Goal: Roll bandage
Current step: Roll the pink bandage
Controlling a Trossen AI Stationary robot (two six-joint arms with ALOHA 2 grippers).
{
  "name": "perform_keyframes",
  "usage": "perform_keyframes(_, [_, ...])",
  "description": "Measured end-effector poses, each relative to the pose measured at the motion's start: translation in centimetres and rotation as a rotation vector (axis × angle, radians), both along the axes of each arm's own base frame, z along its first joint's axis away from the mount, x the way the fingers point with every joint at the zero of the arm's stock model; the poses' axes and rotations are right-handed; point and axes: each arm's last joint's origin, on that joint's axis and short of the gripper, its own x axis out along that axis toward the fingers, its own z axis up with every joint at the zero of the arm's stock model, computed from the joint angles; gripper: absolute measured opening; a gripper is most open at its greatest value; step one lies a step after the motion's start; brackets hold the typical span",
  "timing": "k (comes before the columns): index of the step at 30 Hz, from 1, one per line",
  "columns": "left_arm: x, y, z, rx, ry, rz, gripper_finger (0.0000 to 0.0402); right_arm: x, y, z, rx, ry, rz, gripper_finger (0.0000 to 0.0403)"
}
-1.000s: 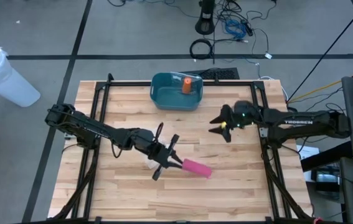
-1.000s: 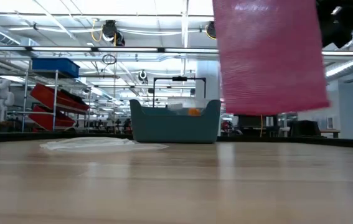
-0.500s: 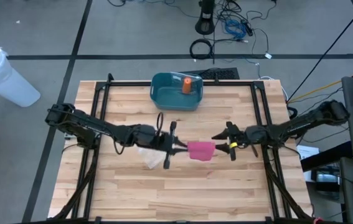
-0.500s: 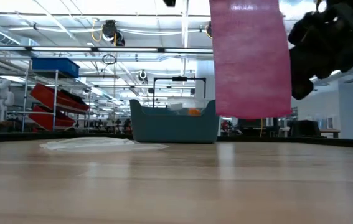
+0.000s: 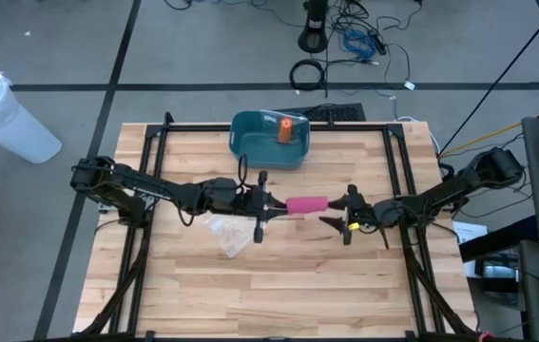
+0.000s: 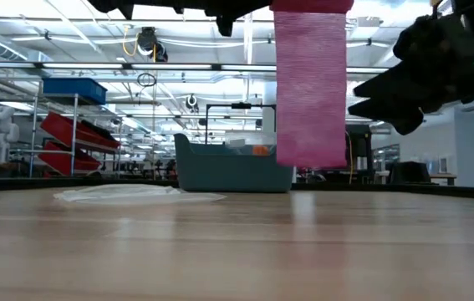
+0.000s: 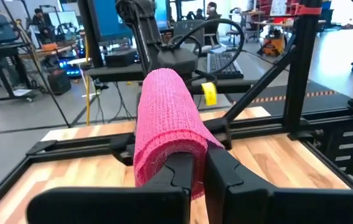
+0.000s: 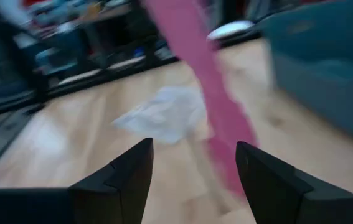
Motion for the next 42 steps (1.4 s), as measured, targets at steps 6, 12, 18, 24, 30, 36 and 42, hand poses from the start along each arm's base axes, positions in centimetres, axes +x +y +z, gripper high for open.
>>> perform_keyframes(6, [0.0,0.0,0.1,-0.012,-0.011,-0.029,0.0012,0.3,-0.4,0.0,-0.056,-0.019,-0.059,0.0214])
perform_keyframes(12, [0.0,-0.2,0.6,-0.032,-0.056,-0.082,0.0012,0.6,-0.9,0.4,-0.137,-0.046,-0.078,0.0214])
perform_keyframes(18, [0.0,-0.3,0.6,-0.036,-0.049,-0.090,0.0012,0.7,-1.1,0.5,-0.210,-0.041,-0.062,0.0214])
perform_keyframes(24, [0.0,0.1,0.6,-0.049,-0.047,-0.076,0.0012,1.1,-0.7,0.5,-0.101,-0.052,0.070,0.0175])
perform_keyframes(30, [0.1,1.0,0.6,-0.018,-0.056,-0.026,0.0012,2.7,-0.2,1.1,-0.097,-0.044,0.086,0.0040])
perform_keyframes(36, [0.1,1.1,0.6,0.075,-0.060,0.022,0.0012,3.6,1.4,0.7,-0.102,-0.009,0.160,0.0002])
perform_keyframes(42, [0.1,1.3,0.5,0.182,-0.053,0.084,0.0012,3.9,3.9,1.1,-0.066,-0.022,0.250,0.0000])
